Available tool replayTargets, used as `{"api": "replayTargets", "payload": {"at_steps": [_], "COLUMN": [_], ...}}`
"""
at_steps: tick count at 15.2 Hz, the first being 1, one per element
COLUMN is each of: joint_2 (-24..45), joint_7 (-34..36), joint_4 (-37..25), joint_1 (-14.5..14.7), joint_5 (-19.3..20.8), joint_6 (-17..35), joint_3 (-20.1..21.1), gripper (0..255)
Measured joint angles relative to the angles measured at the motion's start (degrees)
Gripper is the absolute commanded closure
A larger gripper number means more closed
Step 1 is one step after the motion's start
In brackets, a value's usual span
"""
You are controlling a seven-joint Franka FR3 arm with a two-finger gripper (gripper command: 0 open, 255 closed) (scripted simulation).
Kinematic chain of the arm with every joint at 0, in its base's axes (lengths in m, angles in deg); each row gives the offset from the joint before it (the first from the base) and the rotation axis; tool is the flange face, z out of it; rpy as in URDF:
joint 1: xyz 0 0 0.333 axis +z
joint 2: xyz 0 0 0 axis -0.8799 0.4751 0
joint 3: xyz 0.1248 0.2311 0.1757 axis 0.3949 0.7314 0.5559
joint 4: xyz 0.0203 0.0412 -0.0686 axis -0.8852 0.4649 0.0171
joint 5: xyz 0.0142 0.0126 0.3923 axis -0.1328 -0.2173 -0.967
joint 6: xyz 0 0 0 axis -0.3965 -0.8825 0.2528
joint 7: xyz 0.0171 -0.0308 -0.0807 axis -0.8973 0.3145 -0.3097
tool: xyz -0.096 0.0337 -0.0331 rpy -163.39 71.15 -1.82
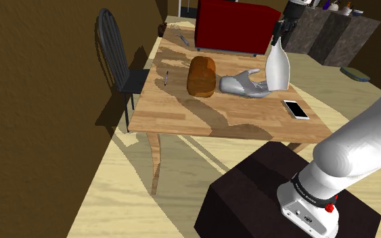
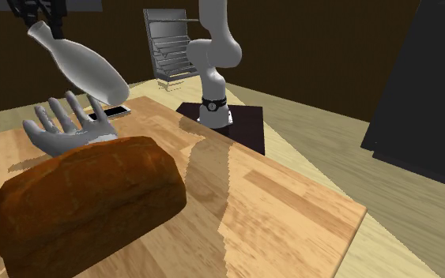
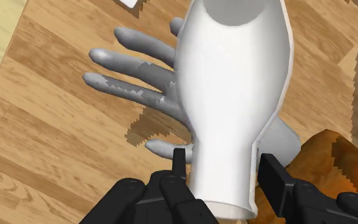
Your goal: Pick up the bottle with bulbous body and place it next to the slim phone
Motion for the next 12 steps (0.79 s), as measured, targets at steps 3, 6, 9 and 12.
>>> {"api": "replayTargets", "payload": {"at_steps": [3,6,9,12], "joint_2": [2.0,3.2,3.1,3.2], "joint_7": [-4.4,-7.5,-8.0,-8.1], "joint_4": [-2.2,-2.9,-0.7,1.5], "joint_1": [-2.1,-3.6,-3.8,-3.8], "joint_5": [-0.7,-1.3,-1.3,-1.4], "joint_6": [-0.6,-0.1,2.0,4.2], "joint_3": [-2.2,-3.7,-3.9,-3.8], "gripper": [255,255,255,255]}}
